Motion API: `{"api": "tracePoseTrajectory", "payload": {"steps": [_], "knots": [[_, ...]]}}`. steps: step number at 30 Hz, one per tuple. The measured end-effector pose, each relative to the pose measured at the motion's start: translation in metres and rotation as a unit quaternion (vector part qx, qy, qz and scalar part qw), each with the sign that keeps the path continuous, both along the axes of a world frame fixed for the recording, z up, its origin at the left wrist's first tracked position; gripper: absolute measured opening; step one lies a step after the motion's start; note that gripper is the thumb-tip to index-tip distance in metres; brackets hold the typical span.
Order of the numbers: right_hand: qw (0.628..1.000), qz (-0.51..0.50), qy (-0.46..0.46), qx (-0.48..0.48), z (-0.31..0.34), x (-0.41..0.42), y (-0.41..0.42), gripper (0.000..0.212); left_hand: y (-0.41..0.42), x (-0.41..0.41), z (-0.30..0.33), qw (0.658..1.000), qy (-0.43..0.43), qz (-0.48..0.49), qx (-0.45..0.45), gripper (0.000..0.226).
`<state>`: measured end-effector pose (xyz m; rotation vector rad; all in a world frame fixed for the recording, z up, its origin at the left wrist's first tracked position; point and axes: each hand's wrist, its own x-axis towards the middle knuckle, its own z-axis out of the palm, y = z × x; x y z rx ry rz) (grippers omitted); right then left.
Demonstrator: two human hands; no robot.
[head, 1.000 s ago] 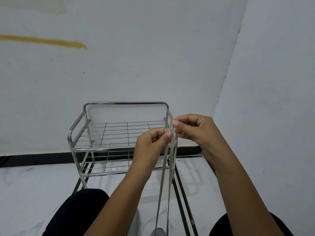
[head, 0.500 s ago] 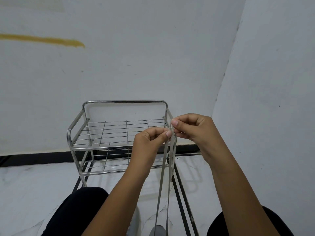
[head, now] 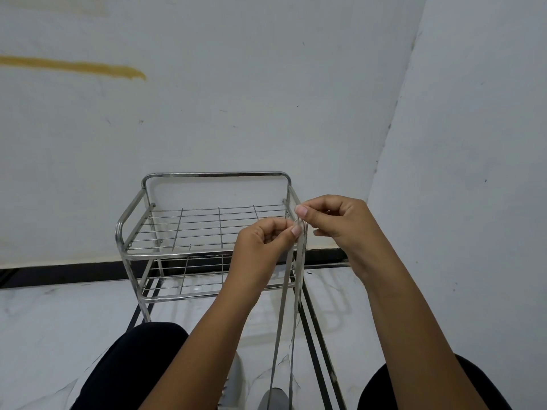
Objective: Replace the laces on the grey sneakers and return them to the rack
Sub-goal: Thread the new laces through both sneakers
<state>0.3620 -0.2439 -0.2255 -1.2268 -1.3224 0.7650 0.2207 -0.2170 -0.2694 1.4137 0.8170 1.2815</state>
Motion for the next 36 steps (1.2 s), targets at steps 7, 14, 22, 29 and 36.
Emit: {"api": "tracePoseTrajectory", "payload": {"steps": [7,14,22,29,36], "knots": [[0.999,-0.006,0.031,-0.004,0.0009,-0.0023,-0.0016,0.011,-0.0017,0.0025,0.0003,1.0,0.014,-0.014,0.006,0.01],[1.0,-0.015,0.019,-0.02,0.0016,0.0042,-0.0023,0.015,-0.001,-0.0005,0.0015,1.0,0.004,-0.025,-0.014,0.012],[1.0,-0.006,0.025,0.004,0.0015,0.0009,-0.002,0.007,0.0006,-0.0008,0.0016,0.999,0.012,-0.027,-0.017,0.013],[0.999,-0.027,0.04,0.006,0.0005,0.0017,-0.0012,0.018,0.0019,-0.0002,0.0,0.999,0.0,-0.027,-0.02,0.012],[1.0,0.006,0.011,0.002,-0.0003,0.0017,-0.0023,0.011,0.0037,-0.0012,-0.0001,1.0,0.015,-0.025,-0.011,0.014]]}}
